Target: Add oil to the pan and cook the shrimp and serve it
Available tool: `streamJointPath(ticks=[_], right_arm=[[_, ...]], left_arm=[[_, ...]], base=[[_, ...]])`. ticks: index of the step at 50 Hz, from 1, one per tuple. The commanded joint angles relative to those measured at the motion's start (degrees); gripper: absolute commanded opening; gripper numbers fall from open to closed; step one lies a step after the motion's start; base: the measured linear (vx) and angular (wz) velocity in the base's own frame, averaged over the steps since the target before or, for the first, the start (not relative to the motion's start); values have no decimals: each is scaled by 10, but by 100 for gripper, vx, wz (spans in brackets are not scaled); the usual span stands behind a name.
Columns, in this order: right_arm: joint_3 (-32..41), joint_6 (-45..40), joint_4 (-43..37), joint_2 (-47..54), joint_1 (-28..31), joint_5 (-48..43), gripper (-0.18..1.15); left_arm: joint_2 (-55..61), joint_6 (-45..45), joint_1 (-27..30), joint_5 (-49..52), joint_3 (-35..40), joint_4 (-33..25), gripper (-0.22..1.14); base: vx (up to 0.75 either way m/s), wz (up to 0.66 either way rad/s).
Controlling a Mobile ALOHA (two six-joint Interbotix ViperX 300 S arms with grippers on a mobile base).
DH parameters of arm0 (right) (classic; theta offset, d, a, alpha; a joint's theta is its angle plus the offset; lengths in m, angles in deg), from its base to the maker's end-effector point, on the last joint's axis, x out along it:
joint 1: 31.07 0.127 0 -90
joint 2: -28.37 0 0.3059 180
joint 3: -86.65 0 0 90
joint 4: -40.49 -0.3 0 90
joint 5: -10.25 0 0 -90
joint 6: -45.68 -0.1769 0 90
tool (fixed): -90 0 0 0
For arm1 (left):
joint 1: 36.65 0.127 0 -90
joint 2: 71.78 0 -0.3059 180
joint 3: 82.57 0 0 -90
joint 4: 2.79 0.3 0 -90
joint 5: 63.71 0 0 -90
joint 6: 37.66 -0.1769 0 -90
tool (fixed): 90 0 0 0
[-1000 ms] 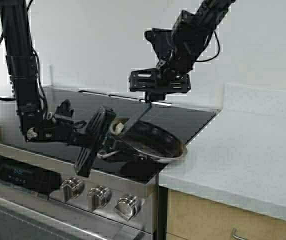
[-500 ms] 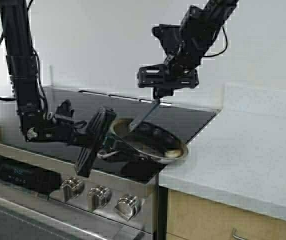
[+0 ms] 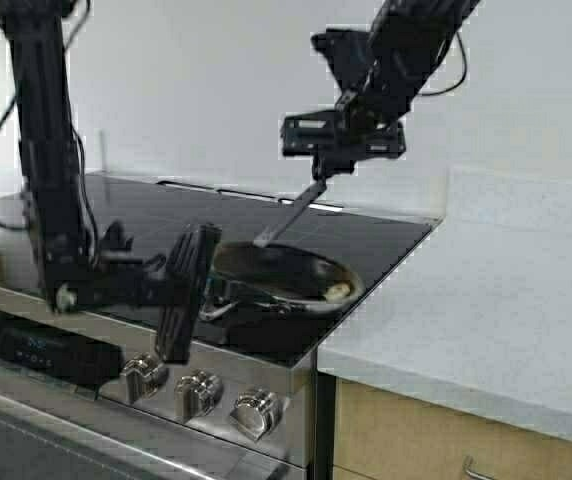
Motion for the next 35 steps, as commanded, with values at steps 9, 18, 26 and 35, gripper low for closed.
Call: streamJointPath(ticks=[9, 18, 26, 35], right_arm=[[-19, -1, -5, -70, 1, -27, 8], [-32, -2, -20, -70, 2, -33, 8], [-50, -3, -27, -71, 2, -50, 8], [-62, -3, -34, -74, 2, -62, 8]], left_arm=[[69, 51, -2, -163, 63, -33, 3], [80, 52, -2, -190, 85, -46, 3], [70, 50, -2, -190, 92, -48, 3], [69, 42, -2, -147, 79, -66, 3]], base=[[0, 0], [0, 0], [0, 0], [0, 0]])
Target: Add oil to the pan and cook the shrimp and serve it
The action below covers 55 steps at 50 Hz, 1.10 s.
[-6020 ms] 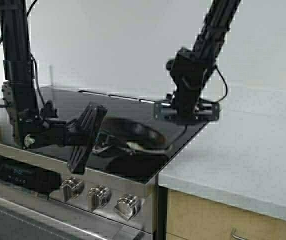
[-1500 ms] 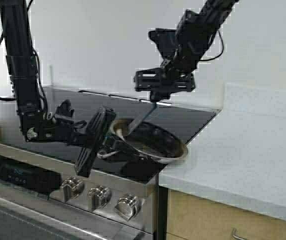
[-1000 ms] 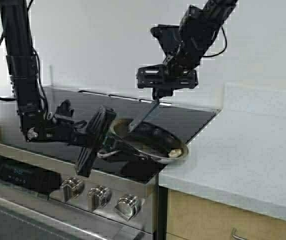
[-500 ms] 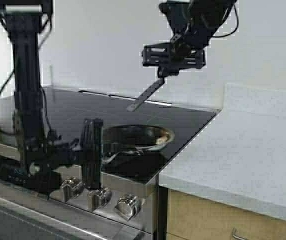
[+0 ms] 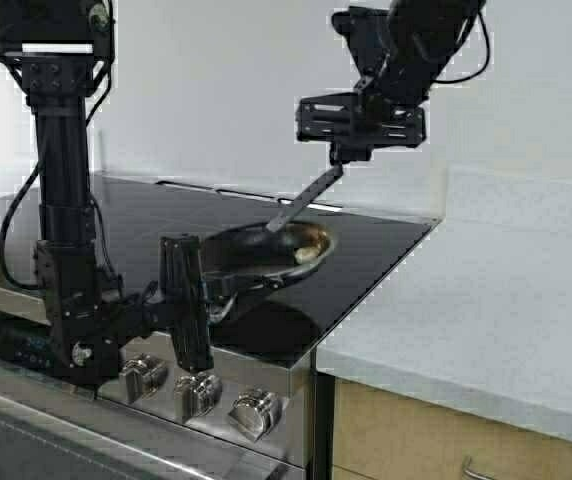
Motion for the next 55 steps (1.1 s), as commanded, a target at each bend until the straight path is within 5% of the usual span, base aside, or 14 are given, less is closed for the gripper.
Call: streamJointPath(ticks=[1, 26, 30, 42, 55], right_arm=[[-1, -1, -5, -32, 1, -16, 8], [-10, -5, -14, -35, 1, -20, 8], [-10, -5, -14, -36, 1, -20, 8], [-10, -5, -14, -36, 1, -22, 8], [-10, -5, -15, -36, 1, -22, 8]], left_arm=[[-33, -18, -2, 19, -7, -14, 3], [-36, -39, -2, 63, -25, -21, 7], [-37, -40, -1, 64, -25, -15, 20], [-53, -65, -1, 86, -38, -18, 107], [-80, -107, 3, 116, -68, -28, 102]], base=[[0, 0], [0, 0], [0, 0], [0, 0], [0, 0]])
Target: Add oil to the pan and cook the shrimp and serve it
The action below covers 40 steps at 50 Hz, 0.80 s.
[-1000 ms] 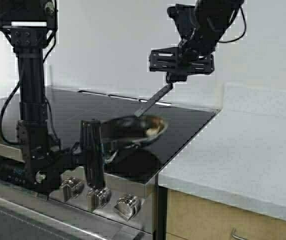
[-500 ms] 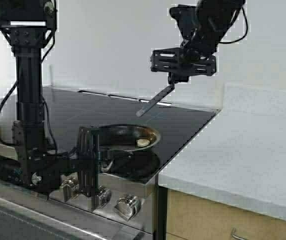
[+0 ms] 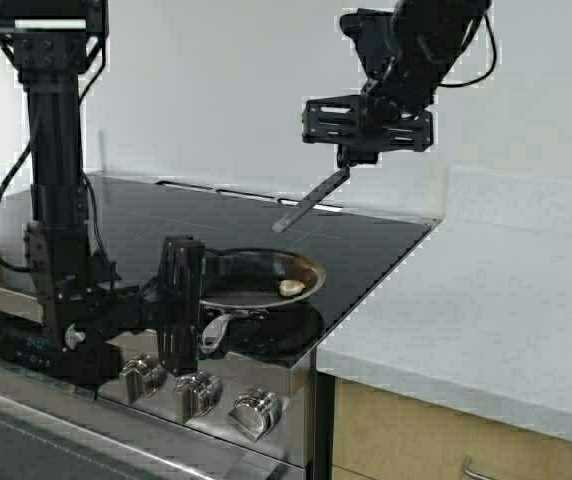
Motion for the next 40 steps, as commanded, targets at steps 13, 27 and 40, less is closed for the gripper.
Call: streamJointPath(ticks=[13, 27, 40], right_arm=[[5, -1, 0, -32, 1, -9, 8], [5, -2, -32, -40, -4, 7, 8], [-11, -2, -63, -88, -47, 100, 8]], left_arm=[[-117, -199, 18, 142, -127, -20, 102], [-311, -378, 30, 297, -251, -138, 102], [-517, -418, 30, 468, -262, -61, 102]], base=[[0, 0], [0, 0], [0, 0]])
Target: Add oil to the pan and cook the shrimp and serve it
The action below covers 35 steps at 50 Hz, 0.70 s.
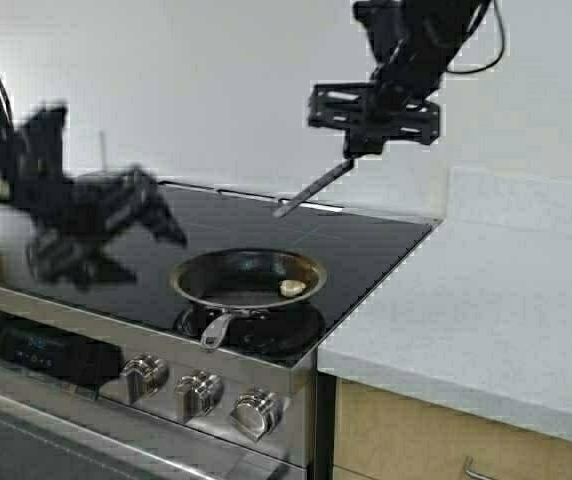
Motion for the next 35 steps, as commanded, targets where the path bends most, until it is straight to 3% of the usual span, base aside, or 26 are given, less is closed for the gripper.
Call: streamJointPath(ticks=[1, 12, 19, 29, 35], right_arm=[[-7, 0, -23, -58, -33, 54, 8], [-49, 0, -31, -141, -137, 165, 8], [-62, 2, -27, -184, -229, 280, 8], [-70, 3, 35, -207, -384, 420, 8], [-80, 1, 98, -208, -471, 459, 8]], left_arm=[[-112, 8, -2, 105, 10, 75, 102], [-230, 19, -2, 275, 36, 153, 97], [-272, 19, -2, 350, 49, 175, 82], [-323, 21, -7, 409, 58, 176, 28], [-348, 21, -7, 444, 59, 177, -4]], base=[[0, 0], [0, 0], [0, 0], [0, 0], [0, 0]])
